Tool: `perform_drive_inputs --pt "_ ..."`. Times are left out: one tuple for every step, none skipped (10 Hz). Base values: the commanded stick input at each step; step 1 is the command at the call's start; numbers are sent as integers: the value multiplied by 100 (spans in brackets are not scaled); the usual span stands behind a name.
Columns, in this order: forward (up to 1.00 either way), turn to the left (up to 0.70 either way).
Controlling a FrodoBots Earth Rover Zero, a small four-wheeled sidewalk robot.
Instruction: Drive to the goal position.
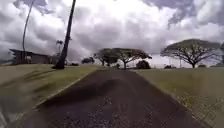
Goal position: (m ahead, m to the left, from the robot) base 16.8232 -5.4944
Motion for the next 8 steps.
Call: perform_drive_inputs --pt "70 0" --pt "70 0" --pt "70 0" --pt "70 0" --pt "70 0" --pt "70 0" --pt "70 0" --pt "70 0"
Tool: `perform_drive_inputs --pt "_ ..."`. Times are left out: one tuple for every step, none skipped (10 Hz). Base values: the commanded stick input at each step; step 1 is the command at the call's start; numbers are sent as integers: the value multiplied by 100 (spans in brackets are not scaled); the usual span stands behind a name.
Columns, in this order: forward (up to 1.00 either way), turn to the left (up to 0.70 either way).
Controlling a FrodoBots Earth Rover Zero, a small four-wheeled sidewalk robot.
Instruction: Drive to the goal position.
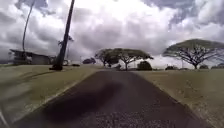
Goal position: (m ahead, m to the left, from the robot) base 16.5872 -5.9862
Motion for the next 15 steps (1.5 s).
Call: perform_drive_inputs --pt "70 0" --pt "70 0" --pt "70 0" --pt "70 0" --pt "70 0" --pt "70 0" --pt "70 -2" --pt "70 -2" --pt "70 -2" --pt "70 -2" --pt "70 -2" --pt "70 -35" --pt "70 -24" --pt "70 -6" --pt "70 0"
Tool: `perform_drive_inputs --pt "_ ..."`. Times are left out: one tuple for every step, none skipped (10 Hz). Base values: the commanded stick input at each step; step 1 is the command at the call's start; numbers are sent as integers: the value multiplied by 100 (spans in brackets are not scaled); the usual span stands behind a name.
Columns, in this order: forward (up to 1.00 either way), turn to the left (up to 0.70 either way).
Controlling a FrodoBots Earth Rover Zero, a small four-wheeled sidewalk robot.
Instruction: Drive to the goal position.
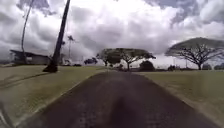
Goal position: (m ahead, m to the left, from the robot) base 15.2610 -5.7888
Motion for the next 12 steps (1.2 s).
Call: perform_drive_inputs --pt "70 0" --pt "70 0" --pt "70 0" --pt "70 0" --pt "70 0" --pt "70 0" --pt "70 0" --pt "70 0" --pt "70 0" --pt "70 0" --pt "70 0" --pt "70 0"
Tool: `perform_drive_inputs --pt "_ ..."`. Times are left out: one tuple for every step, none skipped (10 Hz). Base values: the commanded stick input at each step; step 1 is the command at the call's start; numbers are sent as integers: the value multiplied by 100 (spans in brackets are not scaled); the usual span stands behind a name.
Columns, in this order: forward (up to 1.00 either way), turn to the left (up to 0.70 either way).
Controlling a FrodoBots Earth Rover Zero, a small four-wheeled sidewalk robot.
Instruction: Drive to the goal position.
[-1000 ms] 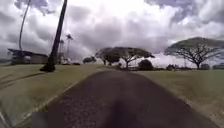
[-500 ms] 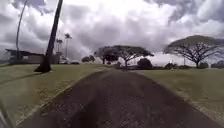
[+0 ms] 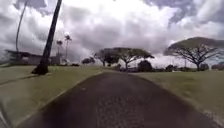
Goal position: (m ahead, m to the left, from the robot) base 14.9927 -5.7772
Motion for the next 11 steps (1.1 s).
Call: perform_drive_inputs --pt "70 0" --pt "70 0" --pt "70 0" --pt "70 0" --pt "70 0" --pt "70 0" --pt "70 0" --pt "70 0" --pt "70 -23" --pt "70 -35" --pt "70 -35"
